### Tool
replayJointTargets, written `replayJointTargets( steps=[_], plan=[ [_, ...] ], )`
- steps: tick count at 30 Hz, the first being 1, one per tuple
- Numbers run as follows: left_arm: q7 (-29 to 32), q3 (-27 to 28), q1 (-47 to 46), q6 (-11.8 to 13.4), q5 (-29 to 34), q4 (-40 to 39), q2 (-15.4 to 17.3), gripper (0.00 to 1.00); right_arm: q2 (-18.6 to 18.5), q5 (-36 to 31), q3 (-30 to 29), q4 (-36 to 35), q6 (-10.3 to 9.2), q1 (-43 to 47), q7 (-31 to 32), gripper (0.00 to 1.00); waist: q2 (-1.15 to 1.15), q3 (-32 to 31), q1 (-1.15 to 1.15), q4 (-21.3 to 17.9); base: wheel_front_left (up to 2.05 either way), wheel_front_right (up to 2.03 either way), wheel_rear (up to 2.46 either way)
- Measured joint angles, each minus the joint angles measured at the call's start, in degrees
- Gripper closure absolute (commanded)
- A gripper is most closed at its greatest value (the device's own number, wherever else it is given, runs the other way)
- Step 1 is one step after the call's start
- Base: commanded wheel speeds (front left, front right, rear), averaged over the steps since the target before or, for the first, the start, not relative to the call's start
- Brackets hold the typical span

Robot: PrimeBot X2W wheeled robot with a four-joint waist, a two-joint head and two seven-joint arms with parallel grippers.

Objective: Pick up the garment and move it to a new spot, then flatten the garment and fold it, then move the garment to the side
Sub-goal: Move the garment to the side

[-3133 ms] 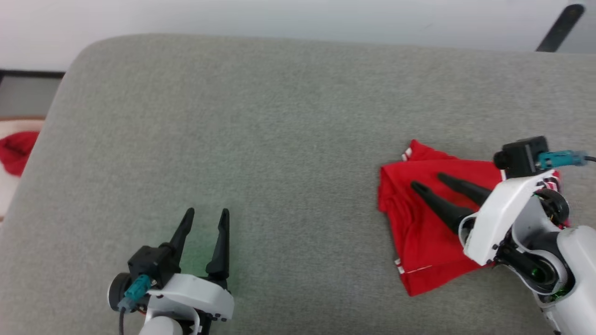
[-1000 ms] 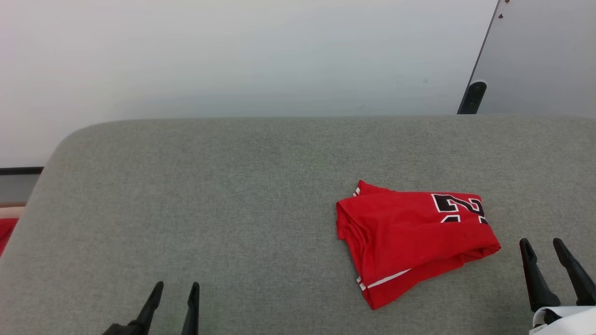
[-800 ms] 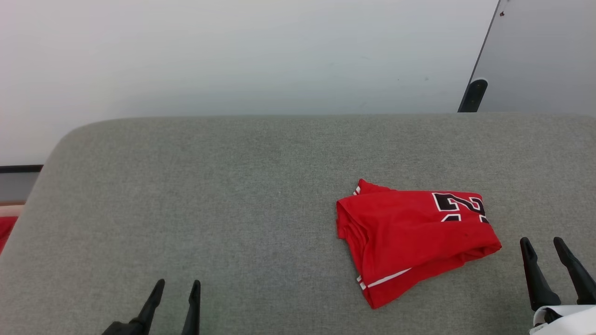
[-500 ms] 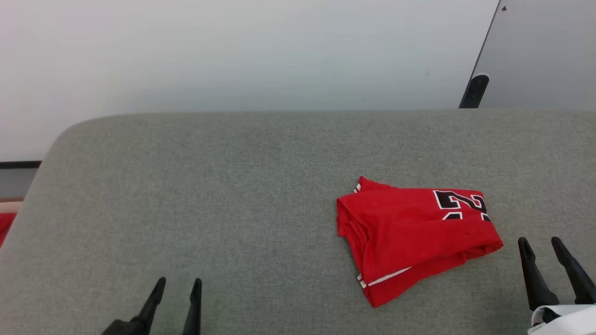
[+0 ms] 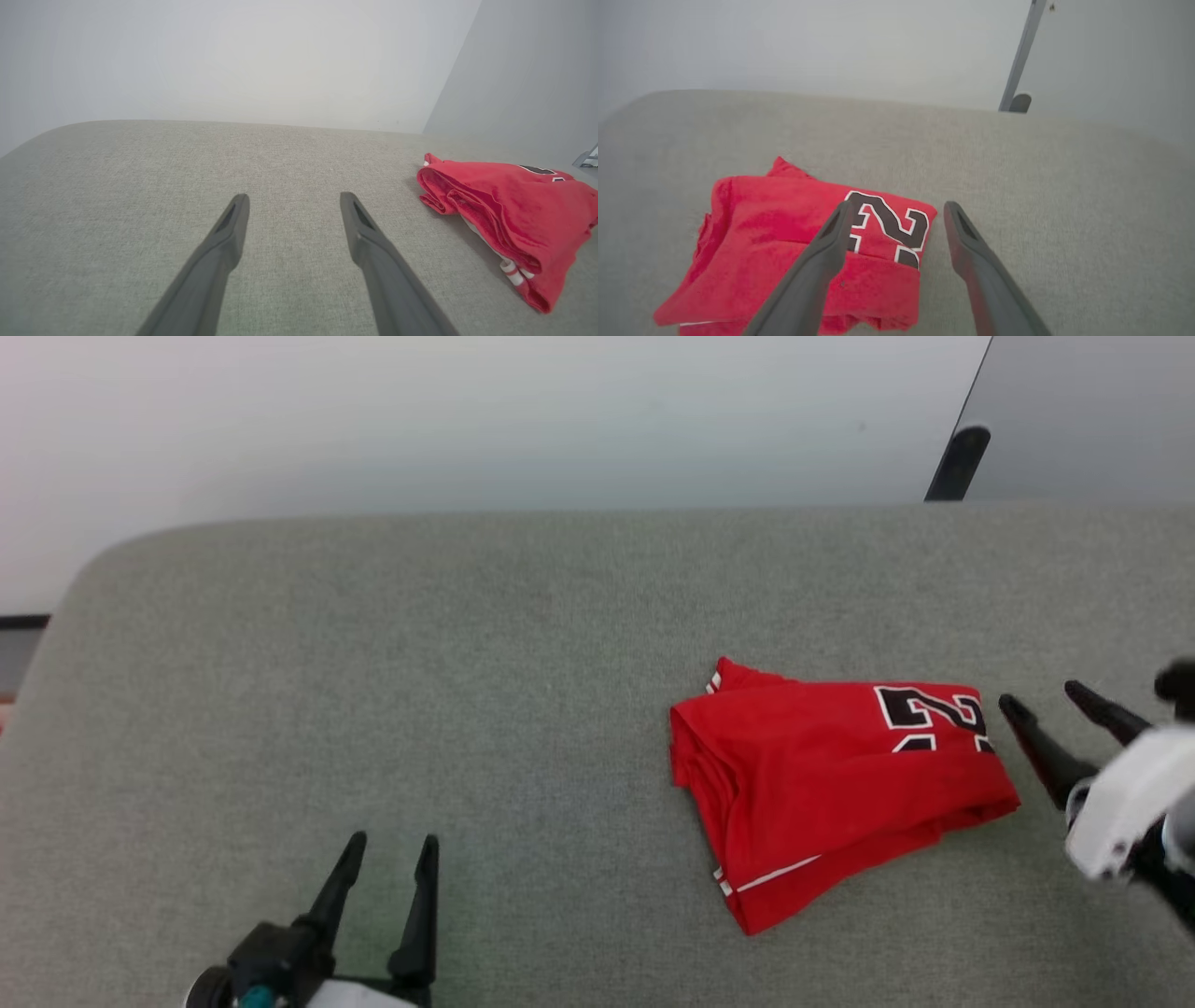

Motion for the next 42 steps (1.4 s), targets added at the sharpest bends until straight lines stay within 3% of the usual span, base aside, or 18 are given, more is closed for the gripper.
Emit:
replayJointTargets(
  steps=[6, 10, 14, 22, 23, 26, 36, 42],
  plan=[
    [0.0, -1.93, -3.99, -0.01, 0.24, 0.79, -0.77, 0.0, -3.0, 6.76, 0.99, 5.61, 0.0, -9.73, 22.39, 0.0, 0.0, 3.74, 0.0, 0.35, 0.0, 0.0, 0.0],
    [0.0, -2.74, -6.56, -0.08, 0.24, 1.08, -1.38, 0.0, -4.09, 9.66, 0.1, 8.93, -0.01, -13.33, 32.18, 0.0, 0.0, 6.58, 0.0, 1.03, 0.0, 0.0, 0.0],
    [0.0, -3.07, -8.59, -0.09, 0.25, 1.49, -1.72, 0.0, -4.14, 10.56, 1.14, 10.62, -0.01, -15.17, 37.24, 0.0, 0.0, 9.42, 0.0, 1.84, 0.0, 0.0, 0.0],
    [0.0, -3.92, -11.86, -0.11, 0.3, 2.12, -2.45, 0.0, -4.09, 10.83, 2.67, 11.15, -0.01, -15.62, 39.77, 0.0, 0.0, 14.07, 0.0, 3.8, 0.0, 0.0, 0.0],
    [0.0, -3.92, -12.06, -0.14, 0.3, 2.24, -2.5, 0.0, -4.41, 10.84, 2.89, 10.76, -0.01, -15.63, 39.72, 0.48, 0.0, 14.48, 0.0, 4.02, 0.0, 0.0, 0.0],
    [0.0, -3.82, -12.55, -0.14, 0.23, 2.6, -2.61, 0.0, -4.91, 11.4, 3.21, 9.79, -0.03, -15.58, 38.45, 1.0, 0.0, 15.42, 0.0, 4.53, 0.0, 0.0, 0.0],
    [-0.03, -2.67, -13.55, -0.14, 2.23, -1.02, -2.63, 0.0, -3.64, 15.01, 3.37, 8.82, 0.01, -14.78, 30.76, 1.0, 0.0, 14.92, 0.0, 1.76, 0.0, 0.0, 0.0],
    [-0.02, -3.23, -13.35, -0.15, 3.63, -4.72, -1.14, 0.0, -6.84, 15.36, 2.0, 9.23, 0.0, -13.82, 25.53, 1.0, 0.0, 14.38, 0.0, -2.35, 0.0, 0.0, 0.0]
  ],
)
